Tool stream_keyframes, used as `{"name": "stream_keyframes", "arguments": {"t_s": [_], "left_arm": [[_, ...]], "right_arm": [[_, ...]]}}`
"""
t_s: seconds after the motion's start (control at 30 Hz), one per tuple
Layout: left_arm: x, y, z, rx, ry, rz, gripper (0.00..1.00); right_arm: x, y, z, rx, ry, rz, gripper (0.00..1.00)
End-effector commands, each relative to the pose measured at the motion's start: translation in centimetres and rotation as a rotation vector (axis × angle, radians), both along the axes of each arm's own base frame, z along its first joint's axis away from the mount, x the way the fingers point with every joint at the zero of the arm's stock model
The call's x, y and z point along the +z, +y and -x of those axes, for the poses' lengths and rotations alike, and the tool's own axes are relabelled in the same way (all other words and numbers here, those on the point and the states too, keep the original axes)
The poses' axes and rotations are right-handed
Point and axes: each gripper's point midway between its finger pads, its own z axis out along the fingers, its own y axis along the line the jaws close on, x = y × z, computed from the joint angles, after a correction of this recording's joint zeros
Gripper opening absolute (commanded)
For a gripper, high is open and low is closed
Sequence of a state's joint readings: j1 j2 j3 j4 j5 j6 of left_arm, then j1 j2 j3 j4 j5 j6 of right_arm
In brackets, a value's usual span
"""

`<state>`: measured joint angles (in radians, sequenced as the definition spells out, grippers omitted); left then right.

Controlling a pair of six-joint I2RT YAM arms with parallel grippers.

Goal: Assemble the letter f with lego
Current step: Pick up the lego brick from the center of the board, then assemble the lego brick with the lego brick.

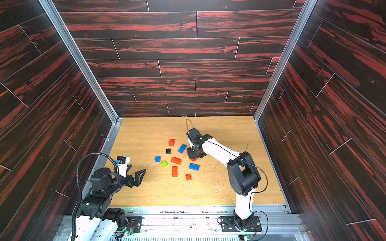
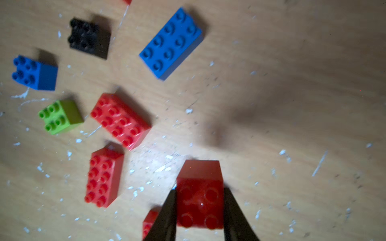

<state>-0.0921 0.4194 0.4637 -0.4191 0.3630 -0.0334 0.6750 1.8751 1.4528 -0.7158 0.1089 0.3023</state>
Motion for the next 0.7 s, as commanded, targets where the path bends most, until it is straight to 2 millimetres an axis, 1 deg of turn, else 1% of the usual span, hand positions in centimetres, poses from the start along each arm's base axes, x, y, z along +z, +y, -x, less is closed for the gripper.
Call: {"name": "stream_keyframes", "arguments": {"t_s": [0.0,0.13,0.27,0.67], "left_arm": [[0.0,-0.2,0.0,-0.014,0.001,-0.006,1.00],[0.0,-0.4,0.2,-0.024,-0.005,-0.007,1.00],[0.1,-0.6,0.4,-0.036,-0.014,-0.009,1.00],[0.3,-0.9,0.9,-0.060,-0.030,-0.012,1.00]], "right_arm": [[1.5,1.0,1.9,-0.053,0.018,0.003,0.13],[1.1,2.9,3.2,-0.047,0.025,0.003,0.13],[0.6,4.0,3.8,-0.048,0.023,0.004,0.12],[-1.7,4.4,4.0,-0.102,0.025,0.004,0.10]]}}
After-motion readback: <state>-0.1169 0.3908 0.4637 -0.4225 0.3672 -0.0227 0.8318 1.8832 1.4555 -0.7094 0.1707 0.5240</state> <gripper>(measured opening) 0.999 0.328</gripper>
